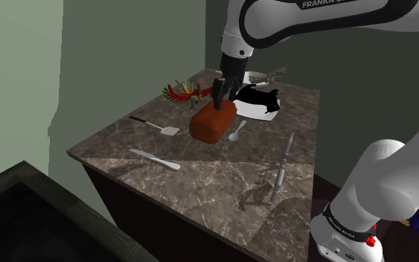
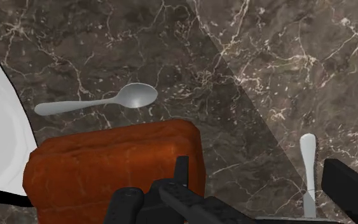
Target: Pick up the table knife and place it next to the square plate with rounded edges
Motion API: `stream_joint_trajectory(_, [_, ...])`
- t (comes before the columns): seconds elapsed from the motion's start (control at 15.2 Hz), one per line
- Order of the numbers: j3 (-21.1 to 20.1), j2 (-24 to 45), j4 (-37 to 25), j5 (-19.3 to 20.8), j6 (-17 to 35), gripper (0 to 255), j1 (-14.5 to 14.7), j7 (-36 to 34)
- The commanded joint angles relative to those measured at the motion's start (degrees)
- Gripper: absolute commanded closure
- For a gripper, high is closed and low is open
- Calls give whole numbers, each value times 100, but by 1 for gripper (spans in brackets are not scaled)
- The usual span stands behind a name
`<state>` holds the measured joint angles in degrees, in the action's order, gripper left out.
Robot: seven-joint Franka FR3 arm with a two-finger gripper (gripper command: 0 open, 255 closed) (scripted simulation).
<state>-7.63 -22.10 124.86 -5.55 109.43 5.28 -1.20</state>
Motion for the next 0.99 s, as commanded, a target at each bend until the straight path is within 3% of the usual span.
stream_joint_trajectory(0.0, [-129,396,-158,44,190,0,42,-90])
stream_joint_trajectory(0.92, [-822,3261,-1989,890,764,0,547,-1000])
